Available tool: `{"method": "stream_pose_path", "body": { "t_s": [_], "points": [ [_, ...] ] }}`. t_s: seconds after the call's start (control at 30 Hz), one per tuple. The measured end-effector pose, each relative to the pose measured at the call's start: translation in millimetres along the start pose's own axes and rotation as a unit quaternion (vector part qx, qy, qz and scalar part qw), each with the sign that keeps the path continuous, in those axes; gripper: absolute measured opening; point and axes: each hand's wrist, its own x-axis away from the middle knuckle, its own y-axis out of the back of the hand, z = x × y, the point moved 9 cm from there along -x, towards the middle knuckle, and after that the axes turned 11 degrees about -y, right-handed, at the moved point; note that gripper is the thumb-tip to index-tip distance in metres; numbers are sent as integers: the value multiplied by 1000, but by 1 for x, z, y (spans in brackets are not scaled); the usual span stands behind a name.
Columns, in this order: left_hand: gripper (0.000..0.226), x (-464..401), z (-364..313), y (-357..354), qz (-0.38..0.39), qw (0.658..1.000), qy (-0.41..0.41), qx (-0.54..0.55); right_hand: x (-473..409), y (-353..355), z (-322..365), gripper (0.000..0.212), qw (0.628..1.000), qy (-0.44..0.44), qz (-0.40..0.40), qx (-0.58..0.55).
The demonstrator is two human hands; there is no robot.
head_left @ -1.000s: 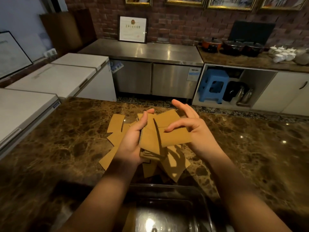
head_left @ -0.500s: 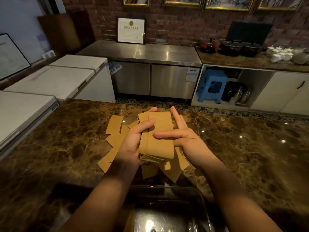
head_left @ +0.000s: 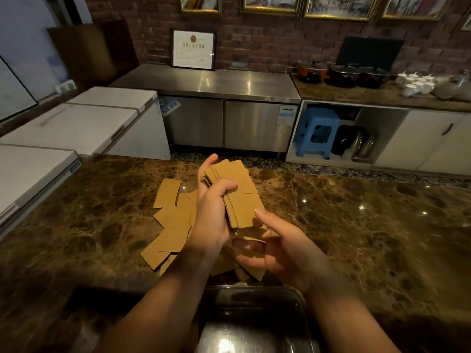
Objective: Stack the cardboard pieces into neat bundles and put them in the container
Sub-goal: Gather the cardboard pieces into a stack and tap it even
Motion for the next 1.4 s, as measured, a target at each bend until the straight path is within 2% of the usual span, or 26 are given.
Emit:
{"method": "stream_pose_path", "body": {
  "t_s": [0.1,0.2,0.3,0.4,0.47,0.57,0.7,0.77,0.83,0.9,0.97,1.03,1.1,1.17,1.2,1.23,1.3,1.4],
  "points": [
    [59,1,8,-4,17,995,-18,-95,-1,6,6,57,998,34,-38,-48],
    [49,5,21,-18,76,989,-5,-128,0,22,17,60,990,82,-83,-83],
    [61,5,27,-24,67,988,-4,-140,10,47,32,59,974,163,-159,1],
    [76,3,31,-34,49,984,1,-169,28,73,51,51,908,266,-268,178],
    [64,4,44,-51,81,979,27,-185,38,84,58,51,865,312,-302,253],
    [53,8,77,-75,120,961,81,-236,48,106,61,51,825,343,-338,296],
    [29,13,128,-76,78,942,109,-308,51,143,45,56,834,324,-371,250],
    [30,19,149,-76,93,932,114,-332,51,163,31,56,840,304,-394,216],
    [34,27,168,-72,112,921,130,-351,46,178,13,56,863,285,-386,158],
    [37,33,181,-66,128,908,140,-372,41,187,-3,47,884,261,-374,95],
    [36,40,190,-59,144,900,136,-389,37,195,-14,43,888,232,-391,63],
    [34,44,195,-52,156,903,126,-381,38,203,-17,46,866,225,-440,76],
    [30,45,197,-48,188,895,108,-391,40,209,-18,37,828,228,-499,113],
    [15,47,198,-49,228,892,93,-380,47,211,-20,13,788,269,-541,117],
    [8,47,197,-51,234,901,90,-353,52,209,-19,12,772,297,-549,119],
    [12,47,195,-52,234,911,90,-327,54,207,-19,17,762,316,-552,119],
    [23,47,196,-52,235,923,92,-290,52,208,-21,25,769,332,-539,90],
    [24,49,205,-54,241,930,128,-245,44,214,-20,36,791,341,-509,11]
  ]
}}
